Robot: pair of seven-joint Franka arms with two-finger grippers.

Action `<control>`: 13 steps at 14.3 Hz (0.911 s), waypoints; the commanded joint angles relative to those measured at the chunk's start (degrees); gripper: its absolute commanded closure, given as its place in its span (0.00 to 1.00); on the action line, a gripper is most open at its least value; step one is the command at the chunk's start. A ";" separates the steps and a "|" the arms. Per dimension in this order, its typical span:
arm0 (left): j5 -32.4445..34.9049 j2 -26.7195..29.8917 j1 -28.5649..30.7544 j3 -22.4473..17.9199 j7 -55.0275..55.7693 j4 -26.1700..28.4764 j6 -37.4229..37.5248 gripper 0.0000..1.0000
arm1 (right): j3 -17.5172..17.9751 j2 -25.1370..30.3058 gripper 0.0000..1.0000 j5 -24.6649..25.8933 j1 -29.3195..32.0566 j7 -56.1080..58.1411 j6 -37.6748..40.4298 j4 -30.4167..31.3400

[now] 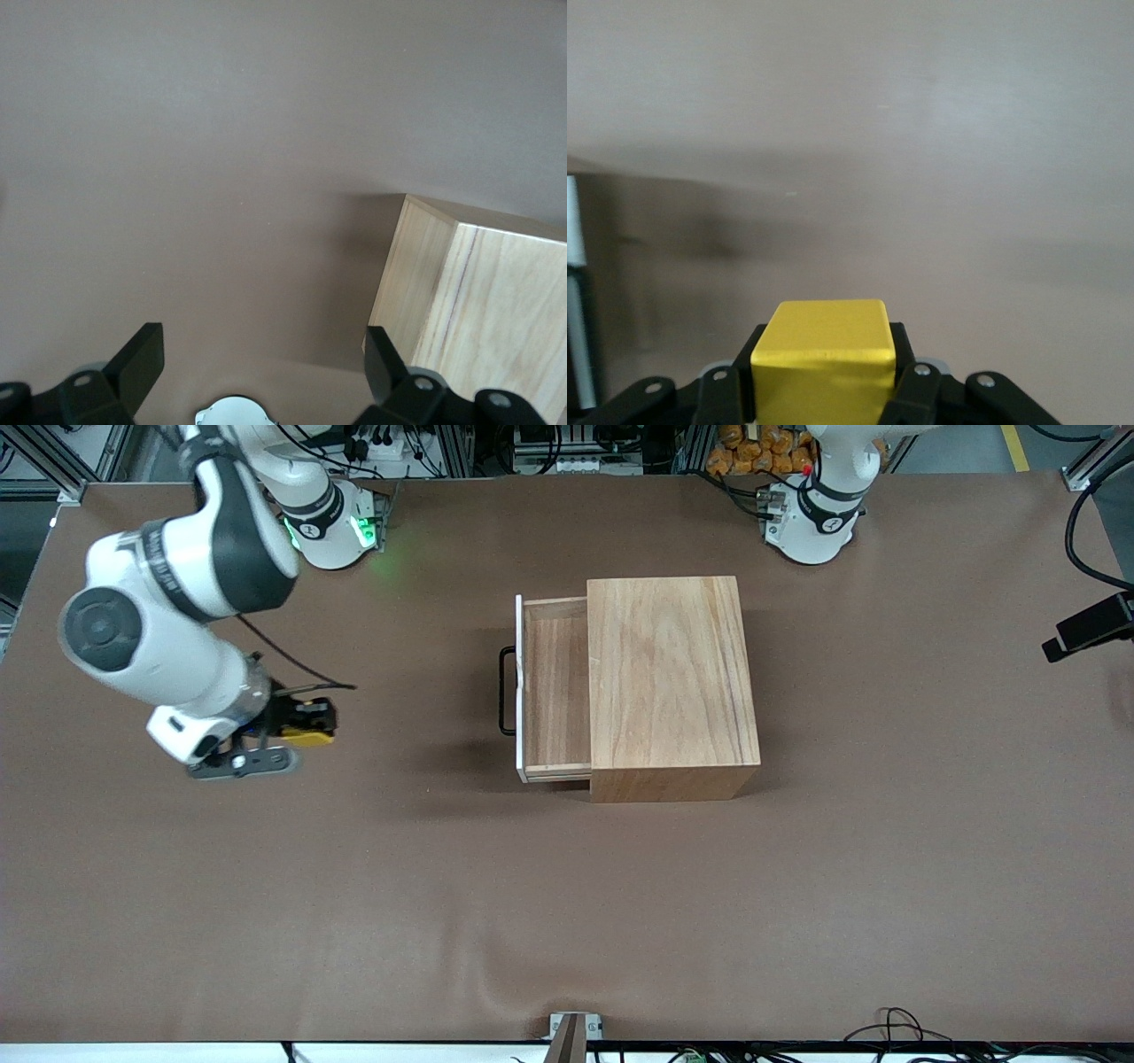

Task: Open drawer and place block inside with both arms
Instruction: 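Carry the yellow cube with the right gripper over the open drawer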

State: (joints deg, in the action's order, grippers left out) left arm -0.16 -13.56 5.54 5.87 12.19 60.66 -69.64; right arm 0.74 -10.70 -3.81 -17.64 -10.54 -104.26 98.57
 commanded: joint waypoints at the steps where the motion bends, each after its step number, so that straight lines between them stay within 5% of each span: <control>1: -0.01 5.11 1.31 0.54 -1.12 7.00 -1.10 0.00 | -0.82 -1.69 0.74 -2.16 -6.86 -4.74 0.72 -3.81; 4: -0.10 8.62 1.40 0.63 -1.30 13.49 -4.69 0.00 | -0.82 -4.76 0.73 -2.25 -13.53 -8.34 0.63 -7.86; 8: 0.34 18.90 0.88 1.16 -1.56 29.74 -15.50 0.00 | -0.91 -8.45 0.70 -1.81 -20.31 -15.89 -4.97 -9.28; 13: -0.01 20.32 0.96 1.60 -6.30 30.21 -15.09 0.00 | -1.00 -11.98 0.70 -1.20 -24.63 -19.78 -10.52 -9.37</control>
State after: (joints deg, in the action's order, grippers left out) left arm -0.16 4.21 6.01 7.20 7.83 88.45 -83.55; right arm 0.62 -21.61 -5.44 -41.27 -29.14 -114.57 91.22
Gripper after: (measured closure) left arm 0.000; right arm 0.441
